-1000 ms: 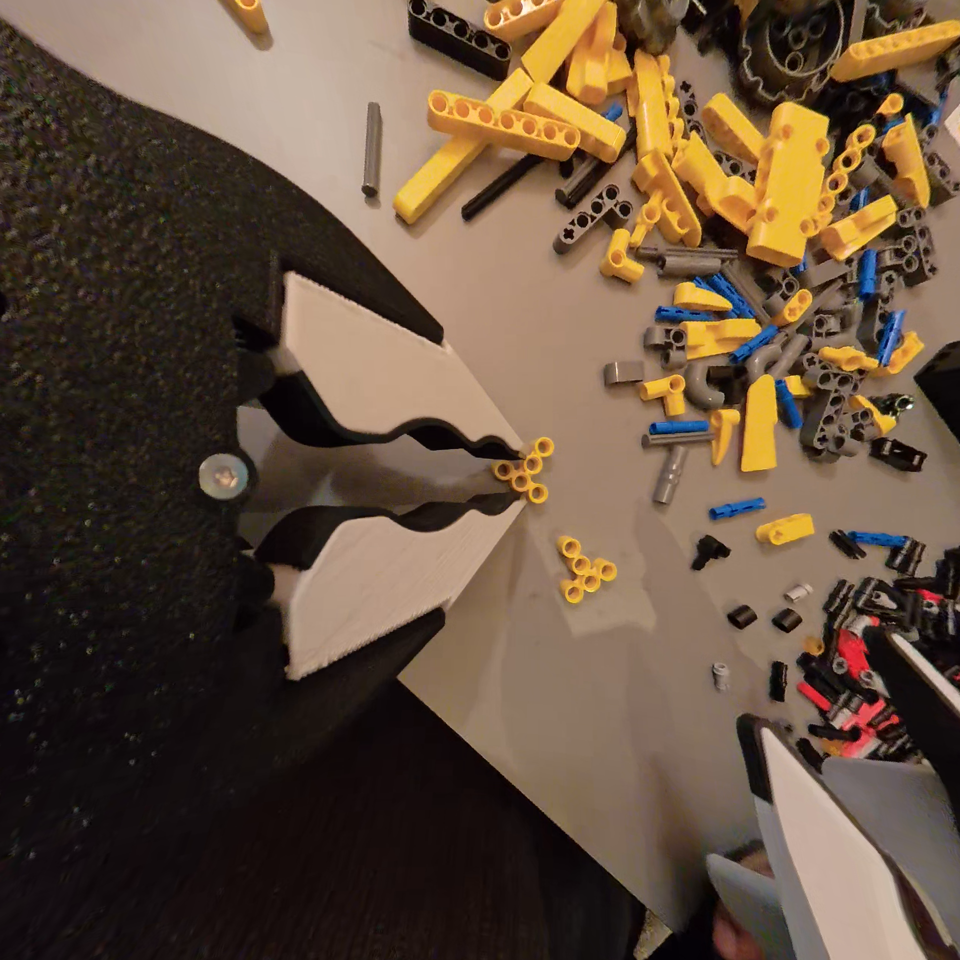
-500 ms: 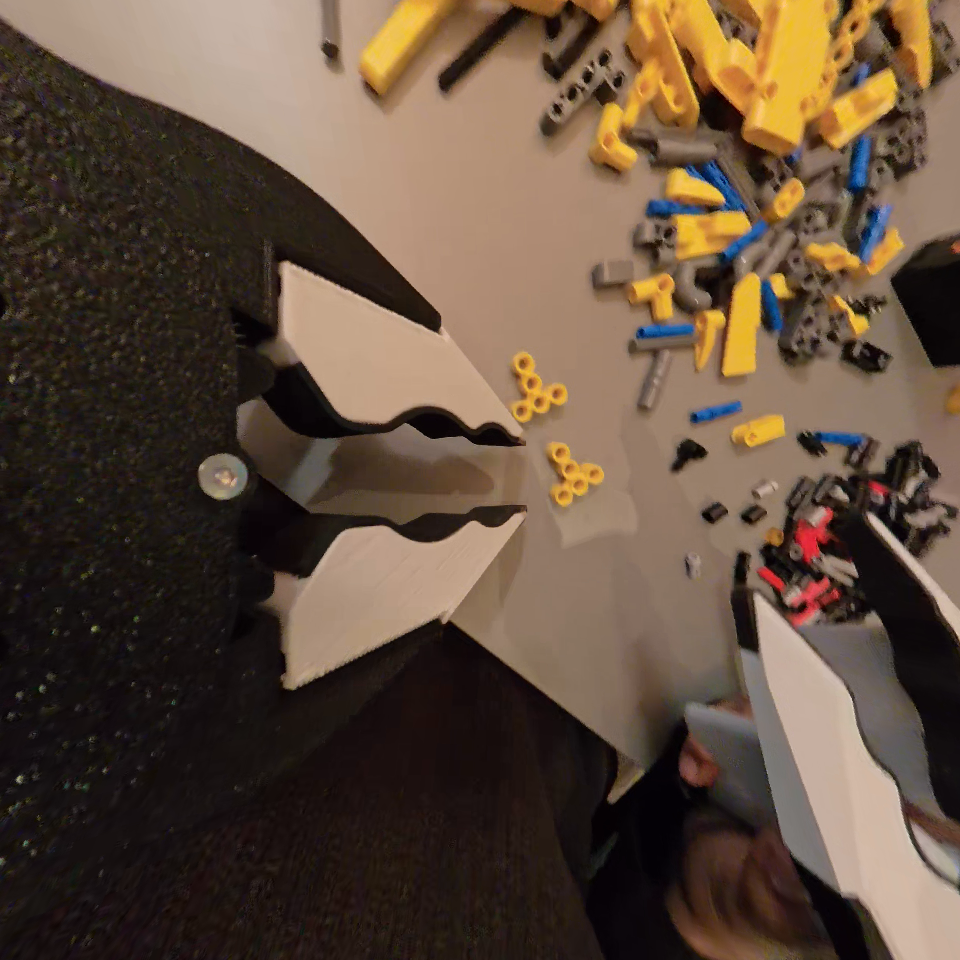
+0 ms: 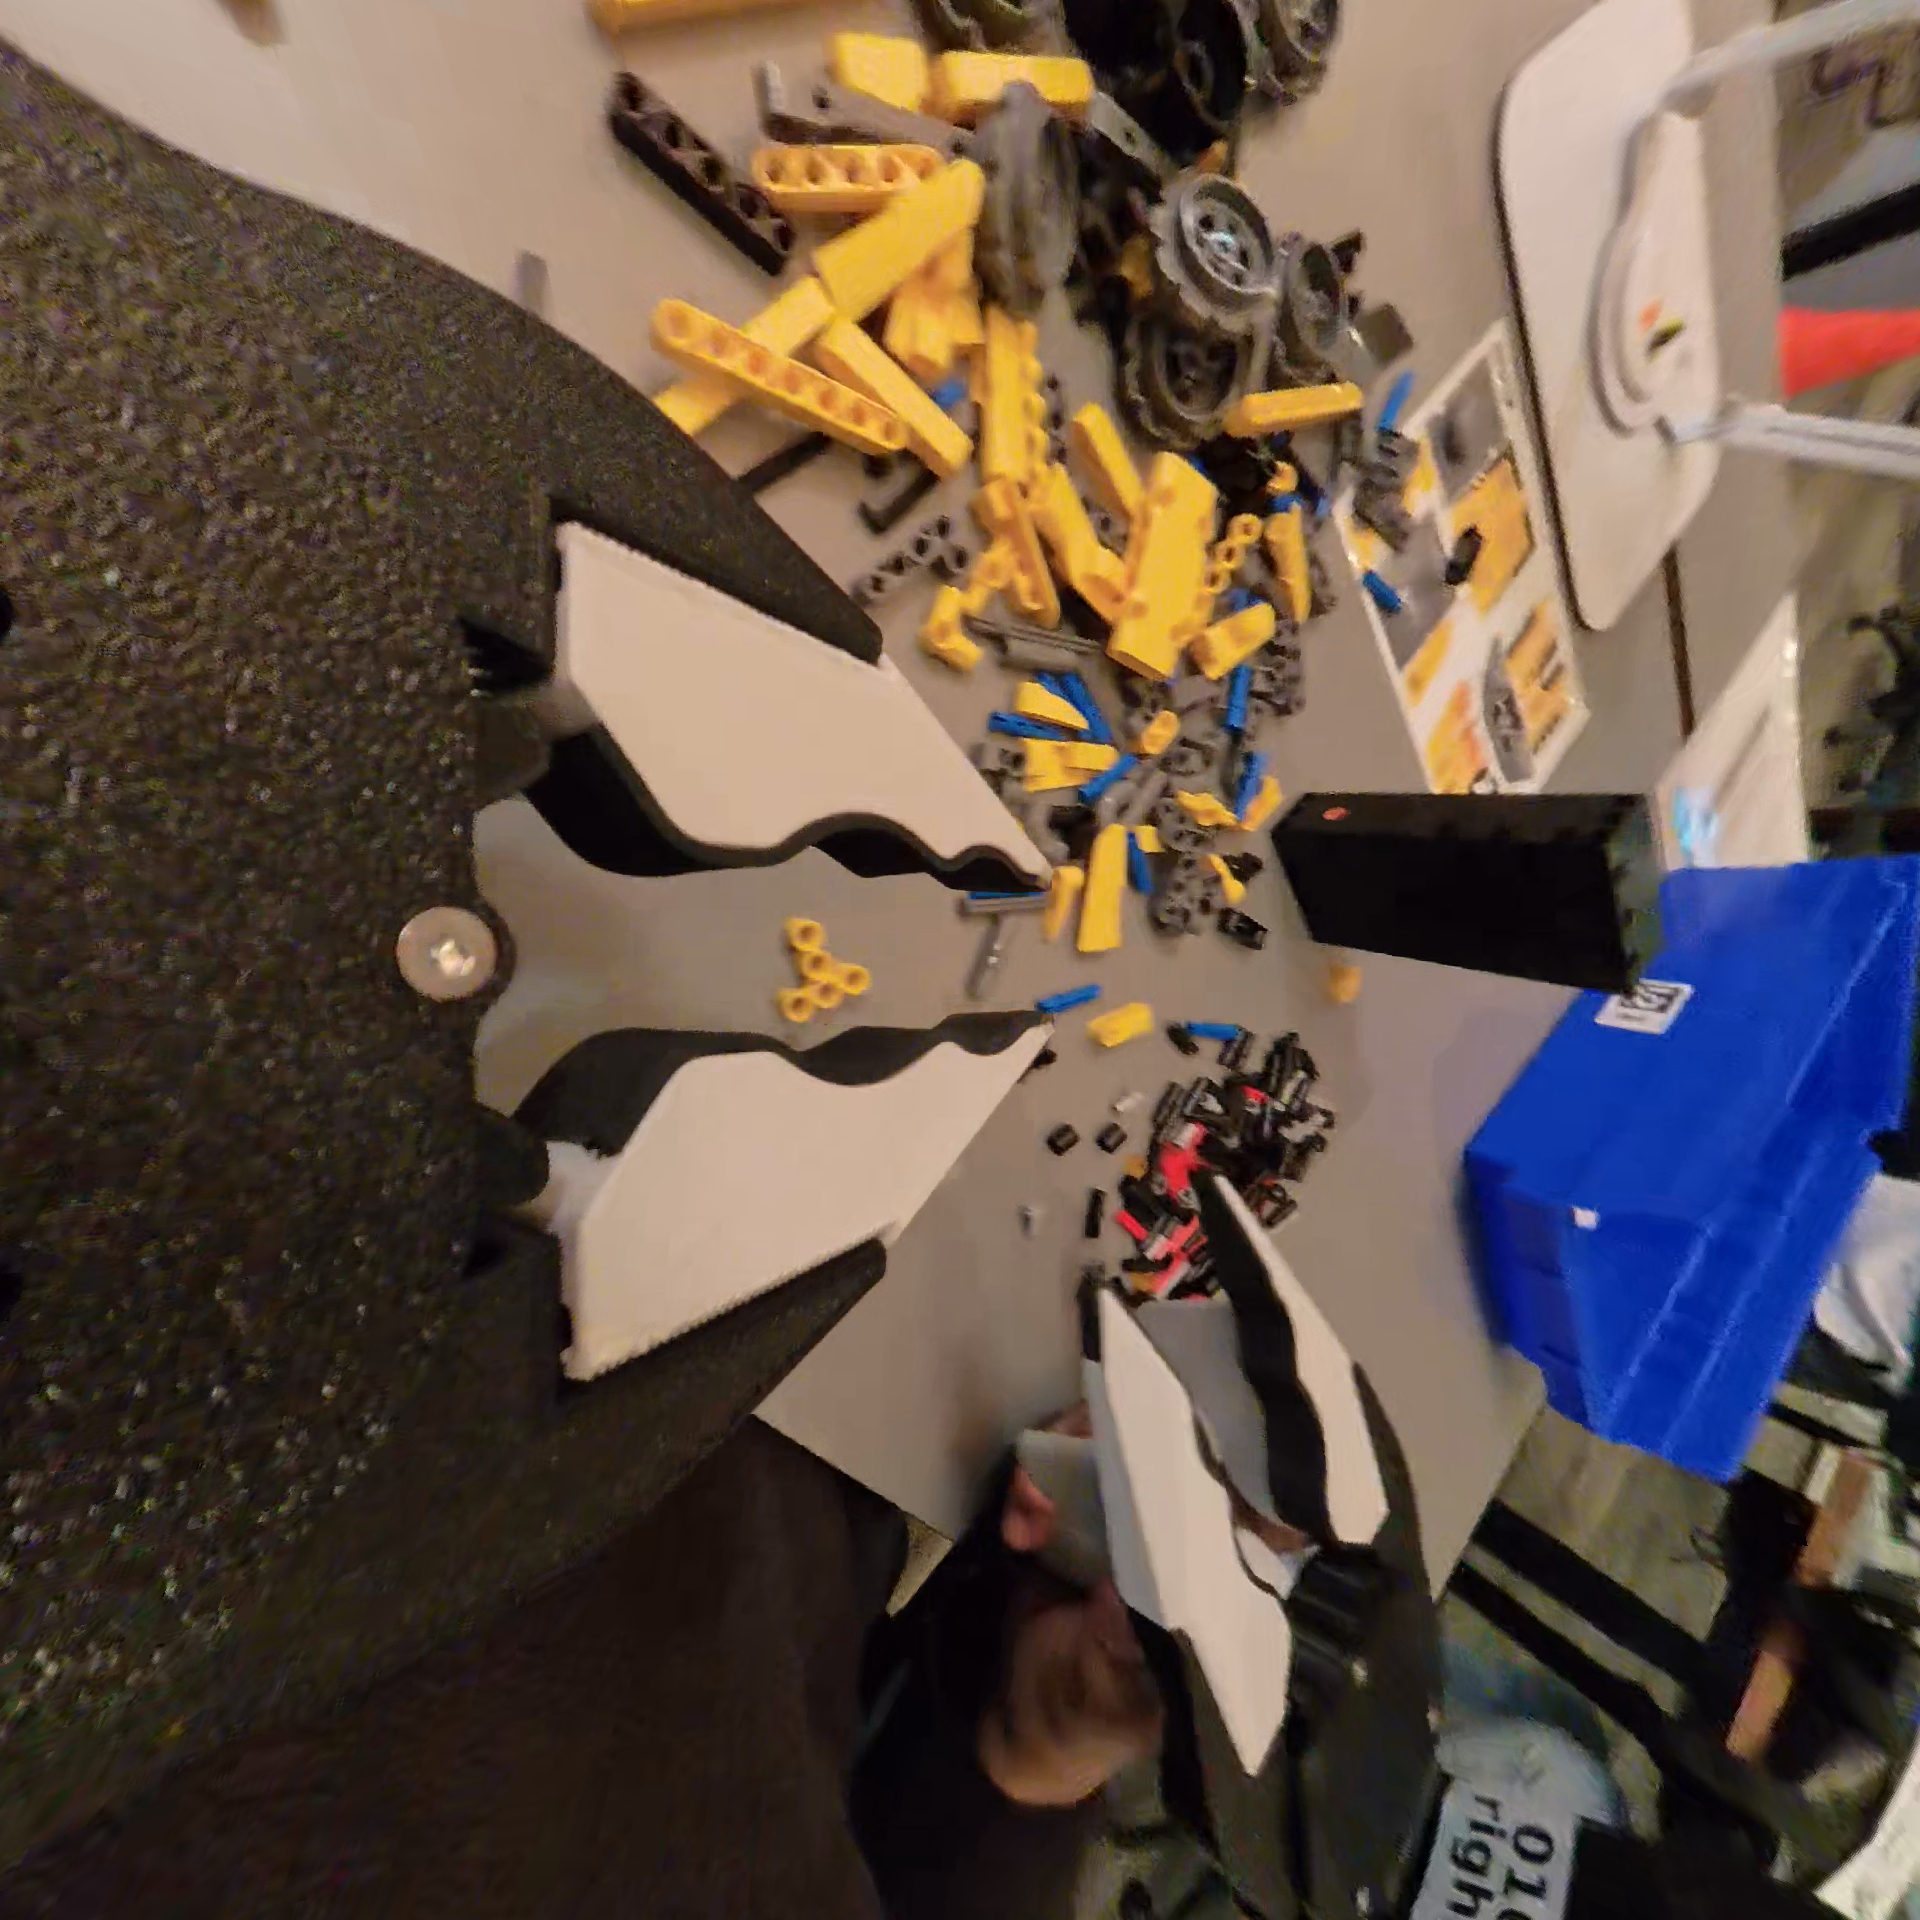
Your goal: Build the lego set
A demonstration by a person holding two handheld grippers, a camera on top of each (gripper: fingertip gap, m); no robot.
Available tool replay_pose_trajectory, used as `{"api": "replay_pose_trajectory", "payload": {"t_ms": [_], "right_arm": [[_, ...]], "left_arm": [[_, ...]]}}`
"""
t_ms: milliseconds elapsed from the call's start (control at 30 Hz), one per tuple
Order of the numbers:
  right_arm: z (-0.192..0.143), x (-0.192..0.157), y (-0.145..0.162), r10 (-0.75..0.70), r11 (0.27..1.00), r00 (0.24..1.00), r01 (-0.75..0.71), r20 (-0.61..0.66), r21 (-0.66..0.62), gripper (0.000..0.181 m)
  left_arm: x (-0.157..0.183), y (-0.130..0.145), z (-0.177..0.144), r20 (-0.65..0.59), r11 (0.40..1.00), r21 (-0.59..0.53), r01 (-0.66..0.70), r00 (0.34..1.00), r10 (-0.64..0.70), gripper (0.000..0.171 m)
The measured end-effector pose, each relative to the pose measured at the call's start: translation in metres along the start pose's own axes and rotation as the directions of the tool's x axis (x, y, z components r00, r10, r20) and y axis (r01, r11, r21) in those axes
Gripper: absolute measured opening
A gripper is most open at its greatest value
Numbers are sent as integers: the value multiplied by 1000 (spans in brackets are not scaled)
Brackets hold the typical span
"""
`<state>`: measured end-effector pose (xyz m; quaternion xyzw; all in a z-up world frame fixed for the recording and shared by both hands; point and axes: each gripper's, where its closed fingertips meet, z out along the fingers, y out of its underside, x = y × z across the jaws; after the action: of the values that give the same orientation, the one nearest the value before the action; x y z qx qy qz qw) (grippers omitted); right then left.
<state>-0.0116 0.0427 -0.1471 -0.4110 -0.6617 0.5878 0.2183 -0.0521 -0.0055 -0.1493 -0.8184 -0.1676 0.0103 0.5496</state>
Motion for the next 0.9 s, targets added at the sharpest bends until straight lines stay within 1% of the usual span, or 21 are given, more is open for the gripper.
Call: {"api": "replay_pose_trajectory", "payload": {"t_ms": [100,167,200,267,333,400,500,567,633,700,767,800,833,867,900], "right_arm": [[1,4,1,16,1000,1000,-16,-17,-12,40],[-1,12,-3,55,998,997,-54,-48,17,35],[-6,20,-10,83,995,994,-78,-76,66,30],[-23,39,-34,145,975,983,-122,-113,187,28],[-42,57,-59,163,954,977,-121,-139,273,28],[-56,77,-77,113,953,974,-51,-195,297,27],[-64,110,-95,5,956,956,81,-292,283,25],[-60,122,-107,-56,948,952,146,-300,284,23],[-51,124,-115,-118,936,956,197,-270,291,22],[-41,127,-114,-152,934,957,221,-247,280,20],[-33,128,-104,-127,948,969,181,-211,263,16],[-32,128,-97,-107,954,976,154,-190,256,15],[-32,128,-91,-91,958,980,135,-179,252,15],[-33,130,-87,-77,961,980,122,-184,250,15],[-35,134,-83,-63,962,979,111,-196,249,15]], "left_arm": [[-10,-9,19,25,996,-1,-84,996,84,22],[-16,-11,32,35,991,4,-131,991,130,22],[-15,-11,37,12,991,5,-135,991,135,22],[-16,-8,44,-16,994,-3,-105,994,105,22],[-18,-6,44,-42,998,4,-69,997,70,22],[-20,-12,41,-76,998,38,-41,996,44,22],[-35,-17,44,-59,999,40,-18,998,20,22],[-41,-21,48,-49,999,39,-35,998,37,22],[-41,-31,52,-58,997,60,-48,997,52,22],[-40,-45,54,-73,991,115,-72,994,80,22],[-38,-59,57,-95,976,198,-94,989,114,21],[-38,-63,58,-105,972,221,-82,989,107,21],[-37,-61,60,-130,974,217,-61,987,91,18],[-37,-58,61,-149,978,206,-45,986,77,8],[-39,-56,62,-157,979,199,-38,985,70,2]]}}
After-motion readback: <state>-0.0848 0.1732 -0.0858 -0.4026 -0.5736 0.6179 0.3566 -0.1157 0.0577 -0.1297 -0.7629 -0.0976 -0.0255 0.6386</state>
